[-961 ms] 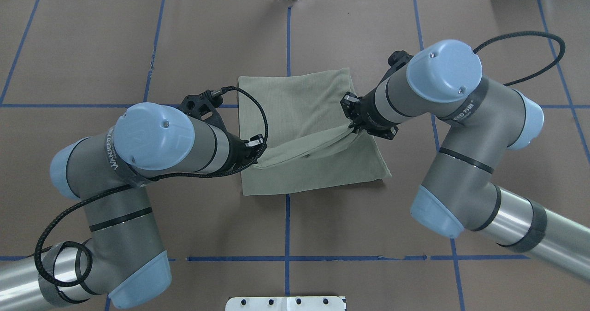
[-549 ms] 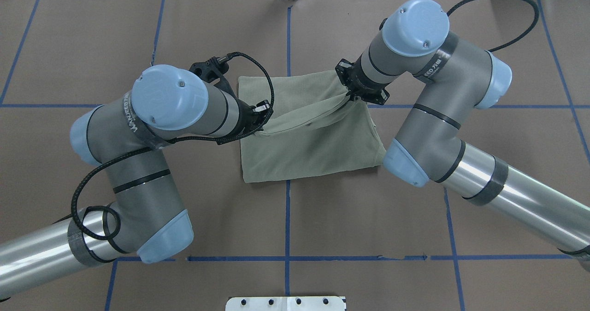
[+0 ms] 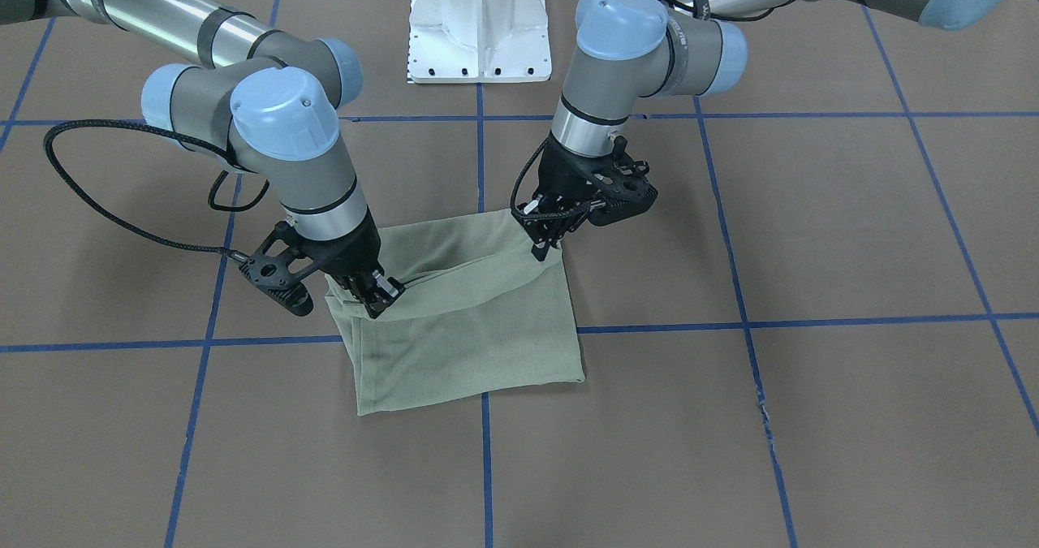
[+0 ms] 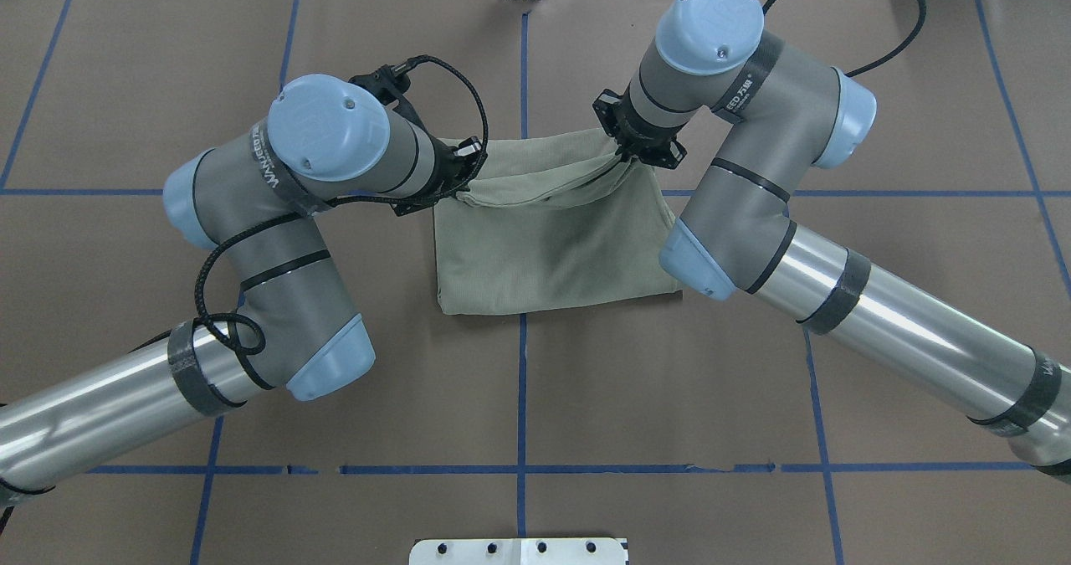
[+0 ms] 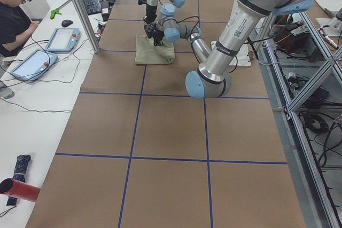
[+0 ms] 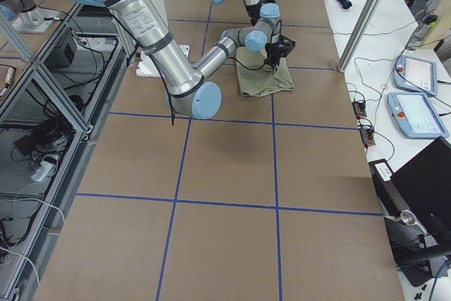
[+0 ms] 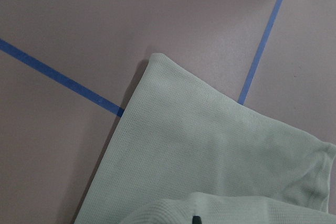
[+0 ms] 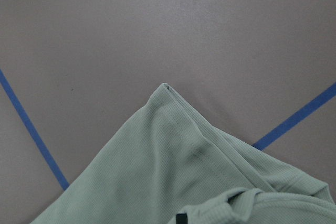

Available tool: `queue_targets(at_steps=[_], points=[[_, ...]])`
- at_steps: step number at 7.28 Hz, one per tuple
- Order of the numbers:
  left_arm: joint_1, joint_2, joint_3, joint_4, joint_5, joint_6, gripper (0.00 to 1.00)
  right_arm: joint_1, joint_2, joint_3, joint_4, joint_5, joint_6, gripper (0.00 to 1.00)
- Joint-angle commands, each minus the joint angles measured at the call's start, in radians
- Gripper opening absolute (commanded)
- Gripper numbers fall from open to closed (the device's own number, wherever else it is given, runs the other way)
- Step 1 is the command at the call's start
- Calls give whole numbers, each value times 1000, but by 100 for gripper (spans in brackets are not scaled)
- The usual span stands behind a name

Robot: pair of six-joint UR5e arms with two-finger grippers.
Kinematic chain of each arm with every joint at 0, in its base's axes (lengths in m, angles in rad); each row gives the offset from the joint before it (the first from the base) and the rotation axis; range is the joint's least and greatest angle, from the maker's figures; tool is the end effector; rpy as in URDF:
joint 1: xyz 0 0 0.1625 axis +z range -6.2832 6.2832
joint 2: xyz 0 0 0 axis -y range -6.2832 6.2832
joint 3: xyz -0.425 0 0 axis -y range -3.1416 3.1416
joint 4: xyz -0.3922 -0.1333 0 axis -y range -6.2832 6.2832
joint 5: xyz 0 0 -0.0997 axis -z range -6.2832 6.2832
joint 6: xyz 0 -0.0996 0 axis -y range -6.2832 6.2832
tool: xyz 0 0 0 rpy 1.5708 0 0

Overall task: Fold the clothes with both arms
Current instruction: 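Lift the near edge with both grippers and fold it away from the robot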

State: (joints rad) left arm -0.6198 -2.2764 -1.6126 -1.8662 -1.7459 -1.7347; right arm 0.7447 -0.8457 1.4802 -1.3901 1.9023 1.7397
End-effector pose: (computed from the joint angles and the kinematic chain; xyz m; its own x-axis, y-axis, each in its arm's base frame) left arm 0.5010 -0.5000 0.1827 0.3312 -0.4338 -0.8379 0.5104 0.8293 -0.2275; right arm -0.4718 -0.5721 0.2401 0.4186 0.6020 0.6800 -0.5448 0.7655 -0.3424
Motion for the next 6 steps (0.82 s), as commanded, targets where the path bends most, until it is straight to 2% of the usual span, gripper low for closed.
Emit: queue_targets(at_steps=[1, 2, 3, 4, 5, 6], points=[[-41, -73, 127, -8, 0, -9, 0, -1, 22, -85, 36, 0, 0, 0], [-63, -78, 175, -34, 0, -8, 0, -1, 37, -128, 37, 0, 0, 3], [-84, -84, 244, -69, 2, 4, 44, -2, 78, -193, 37, -2, -3, 99], [-92, -90, 304, -124, 35, 74, 99, -2, 123, -303, 102, -11, -12, 100], [-106, -90, 336, -152, 51, 104, 100, 10, 123, -364, 206, -11, -23, 100], [-109, -89, 336, -153, 51, 107, 100, 22, 125, -368, 210, -6, -28, 100]])
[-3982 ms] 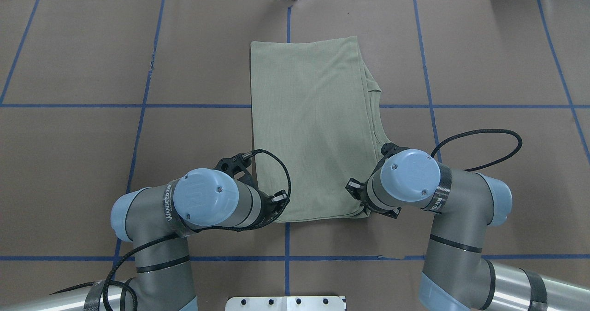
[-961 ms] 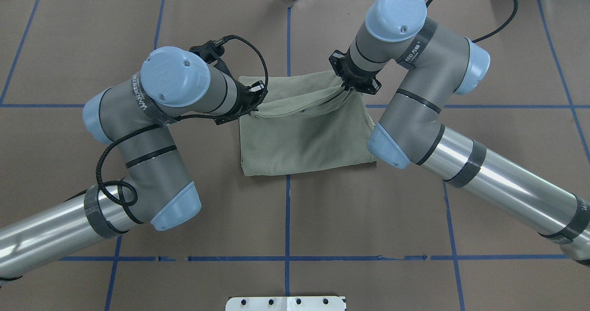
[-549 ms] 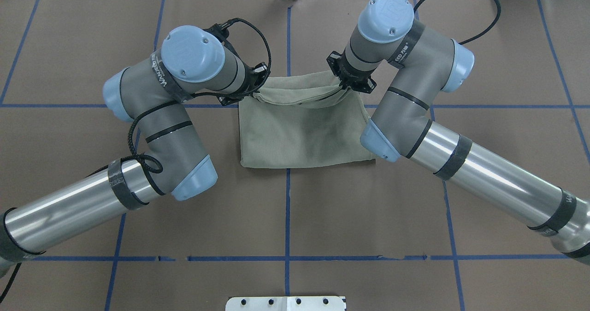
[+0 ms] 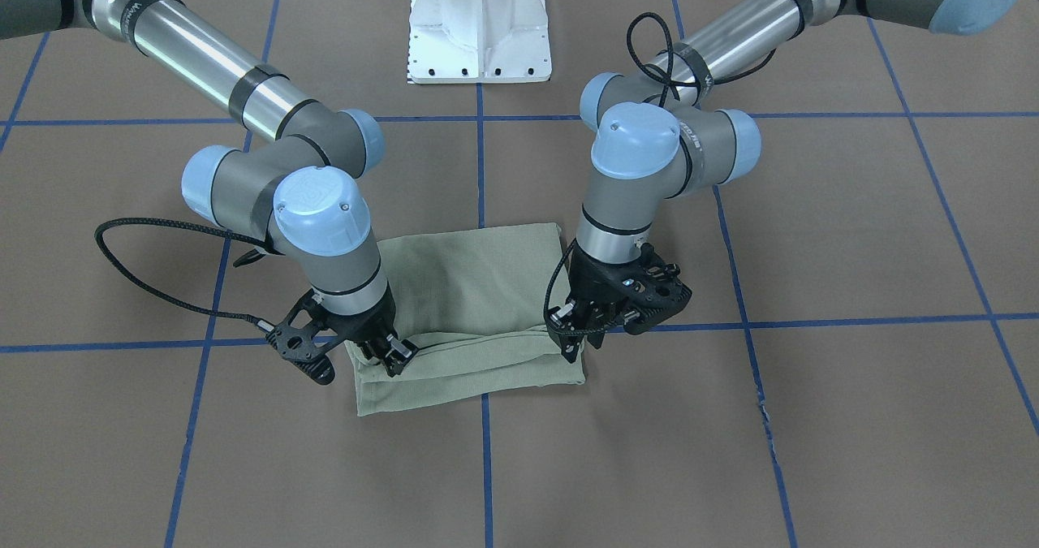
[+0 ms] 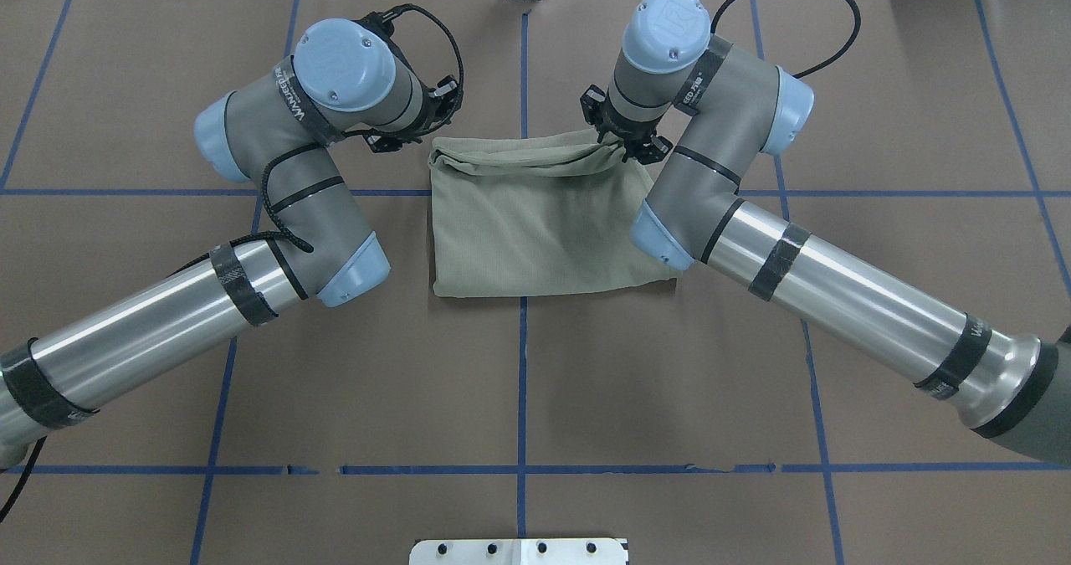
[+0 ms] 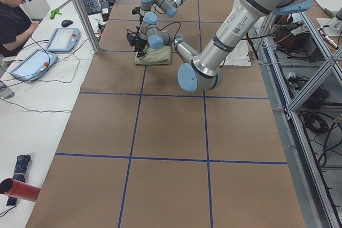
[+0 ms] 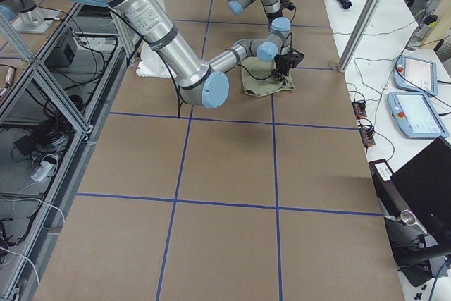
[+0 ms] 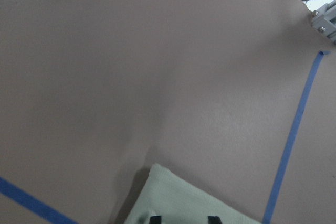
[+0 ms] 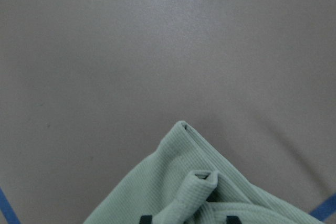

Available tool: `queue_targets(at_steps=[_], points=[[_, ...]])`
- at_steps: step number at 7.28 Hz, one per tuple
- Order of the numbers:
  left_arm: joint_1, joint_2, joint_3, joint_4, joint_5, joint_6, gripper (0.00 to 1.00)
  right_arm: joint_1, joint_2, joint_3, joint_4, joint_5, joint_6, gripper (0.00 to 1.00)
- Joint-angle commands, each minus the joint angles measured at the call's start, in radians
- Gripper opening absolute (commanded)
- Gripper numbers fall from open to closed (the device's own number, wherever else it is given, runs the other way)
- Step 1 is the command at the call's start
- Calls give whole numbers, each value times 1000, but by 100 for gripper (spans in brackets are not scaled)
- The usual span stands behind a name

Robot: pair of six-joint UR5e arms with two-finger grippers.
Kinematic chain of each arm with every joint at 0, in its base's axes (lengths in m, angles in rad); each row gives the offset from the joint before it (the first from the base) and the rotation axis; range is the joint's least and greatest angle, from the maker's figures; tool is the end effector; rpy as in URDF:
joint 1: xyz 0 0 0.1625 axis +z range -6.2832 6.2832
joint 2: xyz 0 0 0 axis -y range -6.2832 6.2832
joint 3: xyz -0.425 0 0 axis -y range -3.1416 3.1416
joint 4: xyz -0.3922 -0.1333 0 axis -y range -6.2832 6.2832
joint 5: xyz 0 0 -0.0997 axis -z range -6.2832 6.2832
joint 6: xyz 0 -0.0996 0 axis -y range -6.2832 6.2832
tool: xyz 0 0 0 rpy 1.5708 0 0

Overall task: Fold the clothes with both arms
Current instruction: 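Release the folded edge with both grippers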

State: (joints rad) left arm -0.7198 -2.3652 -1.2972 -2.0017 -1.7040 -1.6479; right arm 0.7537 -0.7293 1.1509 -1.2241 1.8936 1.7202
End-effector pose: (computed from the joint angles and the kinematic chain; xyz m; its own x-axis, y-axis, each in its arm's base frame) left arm 0.5086 -0.6056 0.2412 0.3910 -0.4443 -0.8061 0.6040 0.7847 -0.1396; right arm -0.5225 -0.6299 0.2838 0.4458 0.6120 0.6532 -0.5609 0.7597 -0.3290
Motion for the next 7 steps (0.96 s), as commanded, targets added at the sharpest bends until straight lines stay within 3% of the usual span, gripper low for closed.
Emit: queue_targets(at_steps=[1, 2, 4, 7], points=[[-9, -2, 19, -17, 3, 25, 100, 15, 13, -28, 46, 10, -10, 100], [-30, 0, 13, -17, -12, 74, 100, 15, 11, 16, 43, 42, -30, 100], [-81, 62, -70, -12, -164, 157, 100, 10, 1, 137, -20, 102, -43, 100], [-121, 210, -261, 1, -220, 214, 100, -92, 8, 190, -123, 52, -244, 100]])
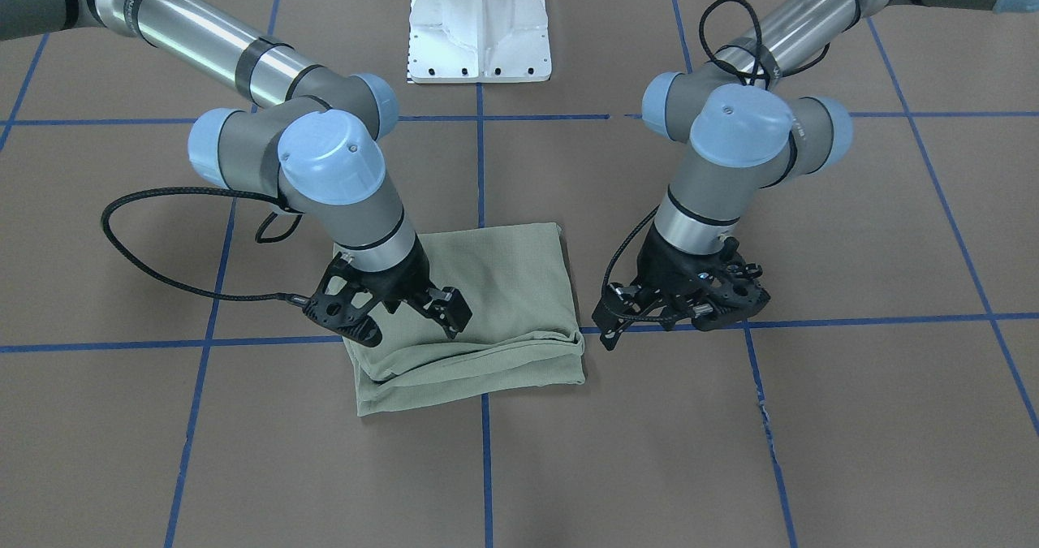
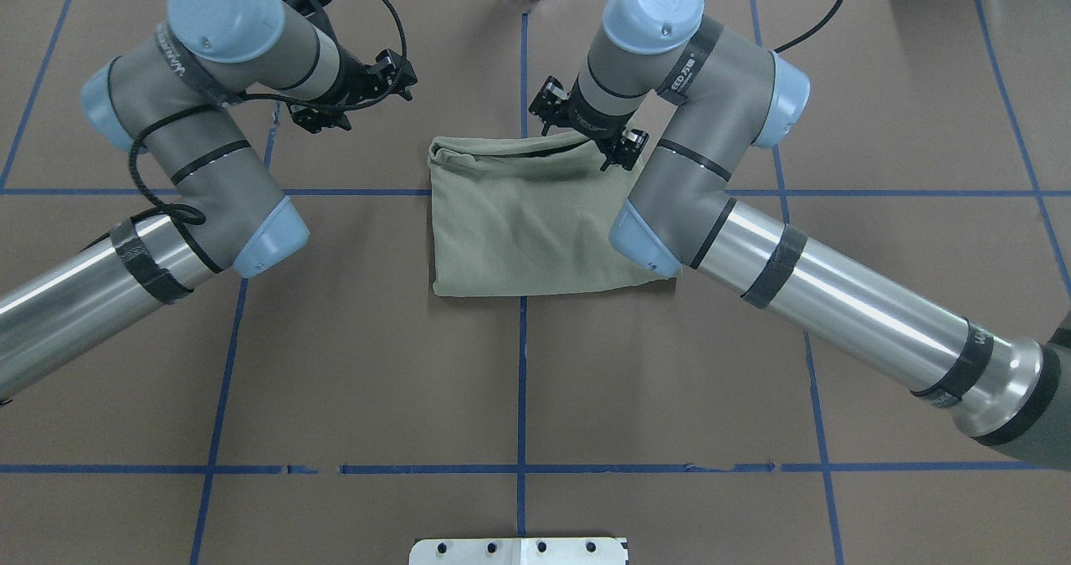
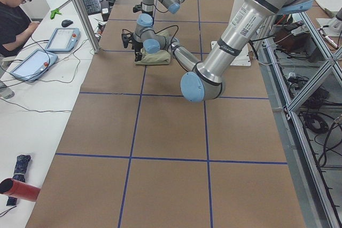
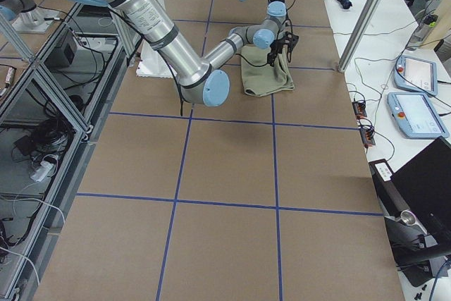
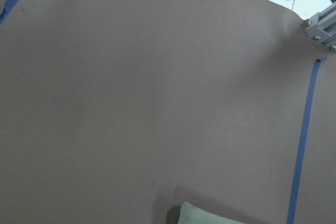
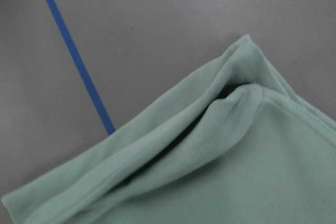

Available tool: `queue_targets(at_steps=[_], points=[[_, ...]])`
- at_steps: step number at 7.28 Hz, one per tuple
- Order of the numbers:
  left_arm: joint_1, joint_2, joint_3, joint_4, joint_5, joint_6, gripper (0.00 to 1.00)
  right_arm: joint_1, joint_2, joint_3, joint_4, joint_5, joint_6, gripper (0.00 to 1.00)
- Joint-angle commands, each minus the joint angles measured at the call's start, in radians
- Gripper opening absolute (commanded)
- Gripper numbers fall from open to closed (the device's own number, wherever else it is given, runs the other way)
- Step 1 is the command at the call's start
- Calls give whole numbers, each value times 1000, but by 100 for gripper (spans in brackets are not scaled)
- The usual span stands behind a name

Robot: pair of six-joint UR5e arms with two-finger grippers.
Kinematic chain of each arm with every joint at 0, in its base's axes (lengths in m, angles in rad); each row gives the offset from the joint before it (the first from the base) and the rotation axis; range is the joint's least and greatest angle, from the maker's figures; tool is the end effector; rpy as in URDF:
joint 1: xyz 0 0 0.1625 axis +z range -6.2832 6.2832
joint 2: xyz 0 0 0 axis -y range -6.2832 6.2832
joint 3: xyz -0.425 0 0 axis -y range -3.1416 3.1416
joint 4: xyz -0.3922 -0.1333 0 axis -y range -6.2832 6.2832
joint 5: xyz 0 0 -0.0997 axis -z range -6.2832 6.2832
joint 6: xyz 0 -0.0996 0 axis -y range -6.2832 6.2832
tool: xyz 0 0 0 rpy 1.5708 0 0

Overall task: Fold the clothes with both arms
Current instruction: 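Press the folded shirt's top with the right gripper while the left withdraws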

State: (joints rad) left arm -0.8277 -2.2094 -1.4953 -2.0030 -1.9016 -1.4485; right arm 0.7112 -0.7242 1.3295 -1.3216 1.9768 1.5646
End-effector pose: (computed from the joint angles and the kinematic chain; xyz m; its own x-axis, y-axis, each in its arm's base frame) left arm 0.4116 -0.5972 0.2620 0.4279 -0.2952 -0.8542 0.4634 0.8832 -0.0731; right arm -0.5260 -0.5773 0.2058 0.4997 0.4231 0.7558 -0.3709 0.8931 -0.2546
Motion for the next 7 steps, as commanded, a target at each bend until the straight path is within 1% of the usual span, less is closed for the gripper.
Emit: queue_targets(at_steps=[1, 2, 3, 4, 7], points=[[-14, 59, -68, 3, -22, 14, 100, -97, 6, -2, -30, -80, -201, 100], [-17, 59, -68, 3, -22, 14, 100, -116, 17, -19, -56, -117, -301, 100], [-19, 59, -69, 3, -22, 14, 100, -116, 52, -79, -54, -118, -369, 100], [-19, 60, -69, 3, -22, 14, 100, -110, 86, -123, -54, -119, -386, 100], [-19, 76, -72, -7, -24, 14, 100, -63, 92, -138, -54, -121, -469, 100]])
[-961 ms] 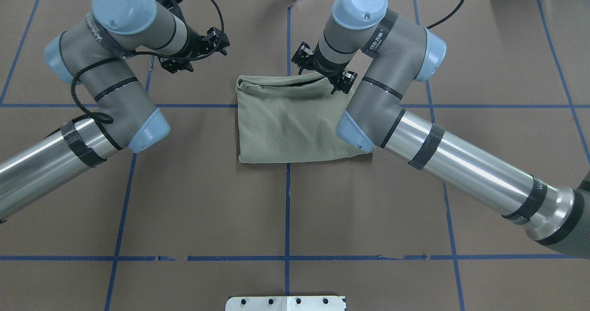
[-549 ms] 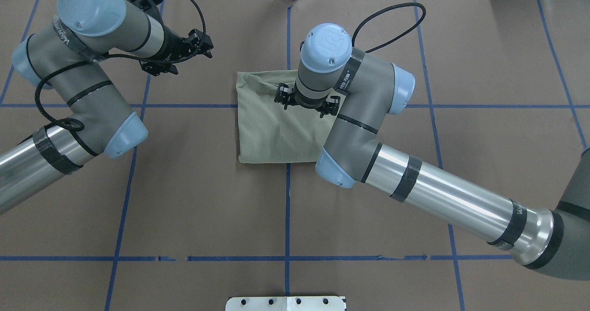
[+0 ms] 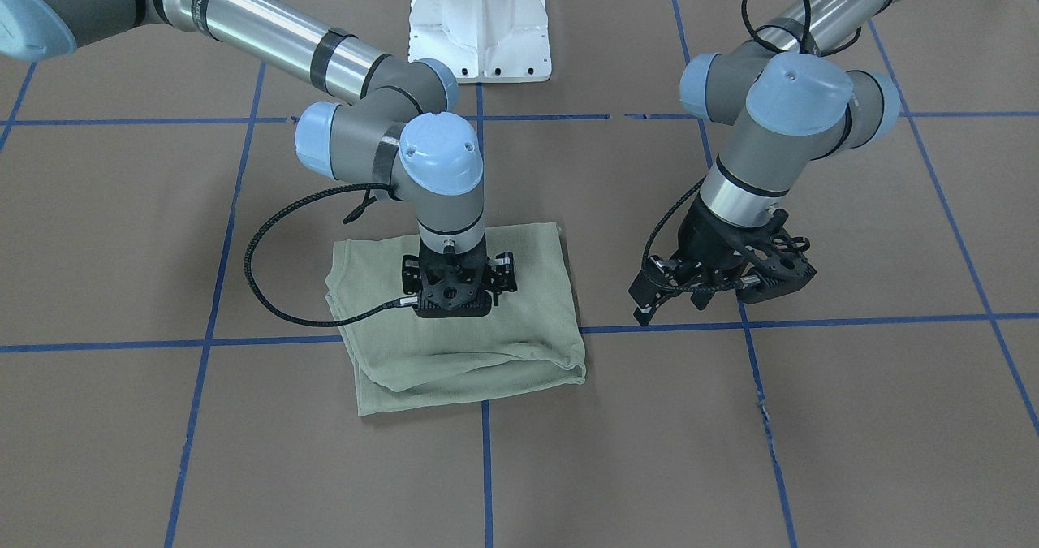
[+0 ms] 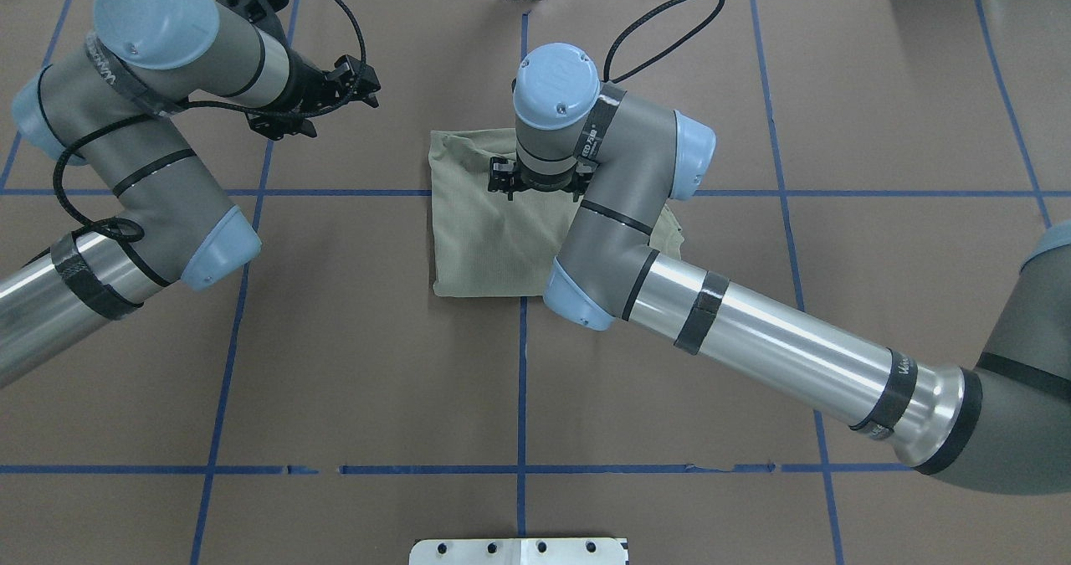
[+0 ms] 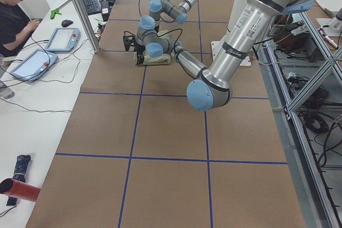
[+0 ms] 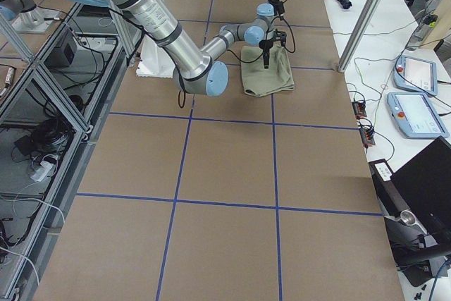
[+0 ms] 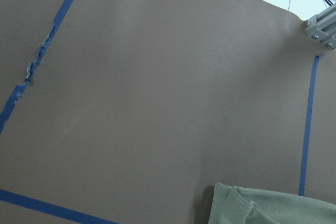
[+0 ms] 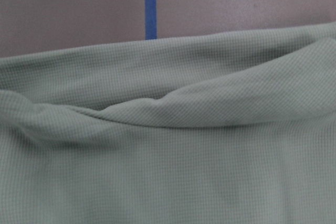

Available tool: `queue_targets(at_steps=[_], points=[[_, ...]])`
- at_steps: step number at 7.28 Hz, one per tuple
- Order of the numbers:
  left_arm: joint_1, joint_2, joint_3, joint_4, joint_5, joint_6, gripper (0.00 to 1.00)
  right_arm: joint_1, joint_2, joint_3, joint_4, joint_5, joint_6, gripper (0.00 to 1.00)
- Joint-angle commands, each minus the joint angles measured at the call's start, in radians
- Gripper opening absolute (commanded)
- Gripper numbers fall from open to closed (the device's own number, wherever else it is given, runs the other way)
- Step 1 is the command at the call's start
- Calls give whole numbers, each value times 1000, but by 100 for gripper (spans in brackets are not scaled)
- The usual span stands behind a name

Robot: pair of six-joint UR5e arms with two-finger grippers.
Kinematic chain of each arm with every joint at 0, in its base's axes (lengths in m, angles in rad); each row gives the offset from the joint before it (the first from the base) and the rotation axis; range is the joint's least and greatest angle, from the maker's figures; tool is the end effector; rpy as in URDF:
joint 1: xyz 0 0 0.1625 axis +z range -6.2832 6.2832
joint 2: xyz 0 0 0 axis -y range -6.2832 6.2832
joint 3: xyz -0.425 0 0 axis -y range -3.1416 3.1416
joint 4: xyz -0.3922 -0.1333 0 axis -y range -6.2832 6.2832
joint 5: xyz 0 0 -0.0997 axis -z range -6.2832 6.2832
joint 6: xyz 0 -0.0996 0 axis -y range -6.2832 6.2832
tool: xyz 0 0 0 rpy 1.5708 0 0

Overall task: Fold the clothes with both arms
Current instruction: 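Press the folded shirt's top with the right gripper while the left withdraws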

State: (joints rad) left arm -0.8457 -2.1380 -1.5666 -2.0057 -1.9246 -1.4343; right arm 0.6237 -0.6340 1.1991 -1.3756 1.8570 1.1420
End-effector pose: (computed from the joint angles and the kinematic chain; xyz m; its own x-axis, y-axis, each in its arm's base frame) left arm 0.3854 -0.5839 0.2785 0.4254 -0.2876 -0.8581 0.4553 0.8874 -0.0717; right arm -0.5975 -0.5595 0.2048 0.7022 0.0139 0.7118 -0.1214 0.9875 0.1005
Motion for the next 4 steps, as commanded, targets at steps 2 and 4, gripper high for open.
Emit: queue_targets(at_steps=[2, 4], points=[[-19, 65, -61, -2, -31, 108, 100, 92, -35, 2, -3, 36, -123, 100], [-109, 182, -111, 4, -109, 330, 100, 189, -137, 61, -7, 117, -262, 100]])
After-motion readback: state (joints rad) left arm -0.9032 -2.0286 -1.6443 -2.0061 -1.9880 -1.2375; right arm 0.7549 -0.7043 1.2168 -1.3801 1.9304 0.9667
